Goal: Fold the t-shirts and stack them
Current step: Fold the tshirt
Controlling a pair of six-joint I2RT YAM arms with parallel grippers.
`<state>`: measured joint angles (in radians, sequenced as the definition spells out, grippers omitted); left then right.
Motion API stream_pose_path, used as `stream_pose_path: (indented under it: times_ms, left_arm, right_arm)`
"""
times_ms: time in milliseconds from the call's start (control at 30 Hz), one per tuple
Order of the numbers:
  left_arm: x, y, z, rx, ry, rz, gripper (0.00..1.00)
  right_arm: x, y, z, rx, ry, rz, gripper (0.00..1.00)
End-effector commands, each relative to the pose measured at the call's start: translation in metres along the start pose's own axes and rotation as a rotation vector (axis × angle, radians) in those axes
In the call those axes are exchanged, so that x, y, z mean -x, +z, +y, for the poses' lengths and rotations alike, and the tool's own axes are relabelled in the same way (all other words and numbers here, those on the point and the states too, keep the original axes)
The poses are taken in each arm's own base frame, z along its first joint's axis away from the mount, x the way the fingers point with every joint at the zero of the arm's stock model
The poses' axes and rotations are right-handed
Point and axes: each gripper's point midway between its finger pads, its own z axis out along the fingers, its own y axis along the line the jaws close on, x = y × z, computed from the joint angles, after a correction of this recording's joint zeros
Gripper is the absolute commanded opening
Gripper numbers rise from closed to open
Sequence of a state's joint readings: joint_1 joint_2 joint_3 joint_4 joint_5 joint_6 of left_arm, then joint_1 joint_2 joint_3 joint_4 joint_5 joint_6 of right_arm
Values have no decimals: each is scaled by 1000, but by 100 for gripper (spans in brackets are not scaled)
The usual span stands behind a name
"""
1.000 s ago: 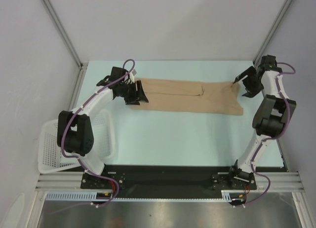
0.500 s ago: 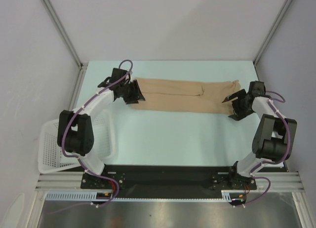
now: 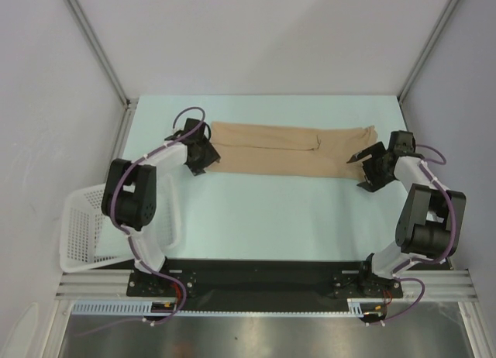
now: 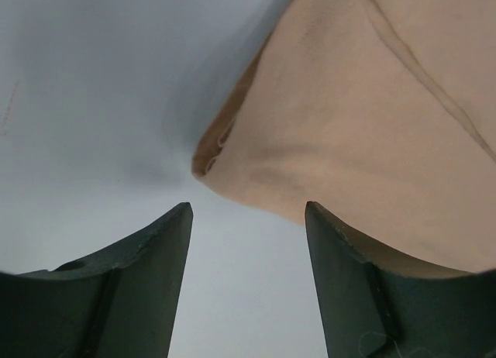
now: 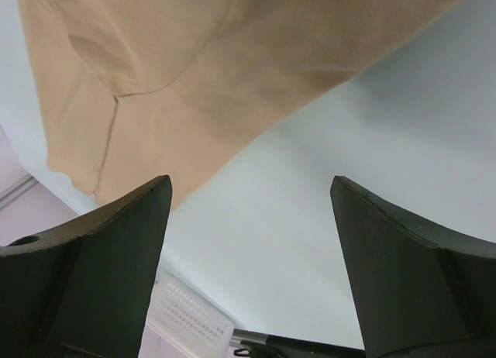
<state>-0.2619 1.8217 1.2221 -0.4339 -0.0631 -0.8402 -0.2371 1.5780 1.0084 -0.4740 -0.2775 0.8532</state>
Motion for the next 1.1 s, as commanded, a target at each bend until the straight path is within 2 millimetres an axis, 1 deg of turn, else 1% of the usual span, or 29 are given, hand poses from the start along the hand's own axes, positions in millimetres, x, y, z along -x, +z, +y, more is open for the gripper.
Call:
stream_pose_path:
  times_ms: [0, 33, 67, 133, 167, 200, 233, 300, 433, 500, 567, 700, 733, 833, 867, 933, 967, 1033, 1067]
  left_arm:
    - [3, 14, 13, 61, -63, -36, 66]
    - [4, 14, 15, 69, -63, -43, 65]
    - [2, 14, 18, 80, -59, -44, 64]
    - [1, 18, 23, 85, -68, -39, 62]
    - [-2, 22, 30, 98, -82, -29, 61]
    - [-3, 24, 29, 85, -92, -22, 60]
    - [-3, 29, 34, 94, -100, -15, 60]
    - [4, 31, 32, 82, -80, -34, 59]
    - [14, 31, 25, 65, -61, -65, 58]
    - [18, 32, 22, 54, -64, -72, 53]
    - [17, 36, 21, 48, -76, -54, 49]
    - [17, 39, 22, 48, -86, -56, 48]
    - [17, 40, 24, 48, -90, -54, 47]
    - [18, 43, 26, 54, -80, -52, 42]
    - [19, 43, 26, 55, -71, -55, 39]
    - [23, 43, 28, 62, -68, -67, 36]
    - [25, 43, 28, 64, -61, -70, 30]
    - [27, 45, 28, 64, -53, -78, 23]
    - [28, 45, 27, 63, -44, -81, 16]
  right_arm:
    - [-2, -6, -5, 12, -17, -11, 89]
    - [0, -5, -12, -4, -15, -11, 89]
    - [1, -5, -14, -6, -14, -11, 89]
    - [5, -5, -17, 0, -11, -22, 89]
    - [5, -5, -19, 8, -7, -18, 89]
    - [5, -3, -20, 19, -10, -16, 88]
    - [7, 0, -18, 39, -22, -21, 88]
    - [9, 3, -20, 45, -31, -14, 88]
    - [7, 12, -30, 15, -29, 6, 88]
    - [9, 15, -31, 19, -15, -5, 88]
    - [12, 19, -31, 23, -2, -8, 88]
    - [18, 25, -32, 23, 31, -13, 88]
    - [23, 25, -31, 23, 34, -18, 88]
    - [27, 29, -34, 6, 24, -18, 86]
    - [30, 30, -33, 8, 23, -22, 83]
    - [31, 34, -36, -3, 23, -23, 81]
    - [31, 35, -37, 1, 25, -19, 79]
    - [33, 40, -36, 11, 18, -26, 76]
    - [34, 42, -37, 12, 17, -27, 73]
